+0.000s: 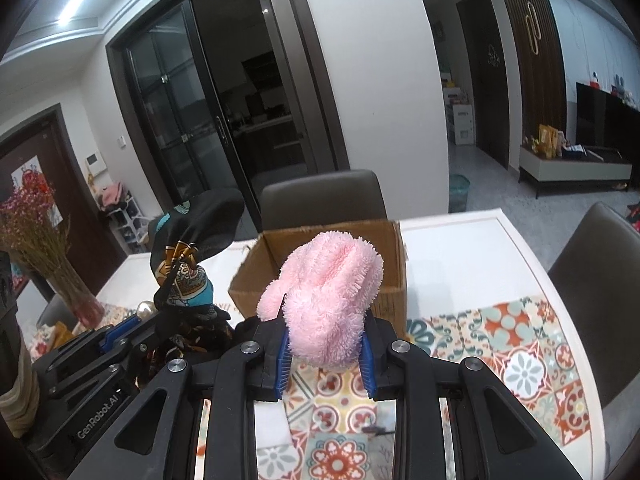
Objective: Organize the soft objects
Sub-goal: 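Lift the scarf and pink item and carry both over the box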
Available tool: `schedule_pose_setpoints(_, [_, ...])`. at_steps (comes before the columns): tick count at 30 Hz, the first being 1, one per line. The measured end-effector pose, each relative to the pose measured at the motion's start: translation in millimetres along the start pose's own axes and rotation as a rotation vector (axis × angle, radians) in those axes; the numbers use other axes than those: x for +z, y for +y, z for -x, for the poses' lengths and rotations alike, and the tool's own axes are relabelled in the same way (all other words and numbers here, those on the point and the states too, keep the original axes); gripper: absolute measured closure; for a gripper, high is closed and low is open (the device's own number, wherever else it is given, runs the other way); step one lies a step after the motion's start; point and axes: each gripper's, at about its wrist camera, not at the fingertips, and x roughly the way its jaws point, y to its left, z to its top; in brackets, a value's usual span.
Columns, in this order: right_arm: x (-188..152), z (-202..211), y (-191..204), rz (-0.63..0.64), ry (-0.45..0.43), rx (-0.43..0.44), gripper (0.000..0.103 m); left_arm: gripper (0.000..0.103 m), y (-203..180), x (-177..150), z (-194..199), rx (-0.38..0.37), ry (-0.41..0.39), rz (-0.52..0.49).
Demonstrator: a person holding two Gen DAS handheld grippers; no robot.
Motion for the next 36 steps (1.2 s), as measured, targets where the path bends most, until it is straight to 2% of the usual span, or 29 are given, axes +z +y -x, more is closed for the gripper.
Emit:
schedule_pose_setpoints(11, [33,-8,-2,0.004,-0.054,0.0,0.074,0.086,3,38,-17,-0.037,-0.026,-0.028])
schedule_pose_setpoints(24, [71,-41,4,0.047,-0.047,-0.023,0.074,0.086,8,76,-53,-0.045,-0.023,-0.07])
schedule_pose_setpoints(36, [98,-73,2,0.101,-0.051,-0.081,0.074,0.086,11,110,-90,-0.069,-0.038,-0.095])
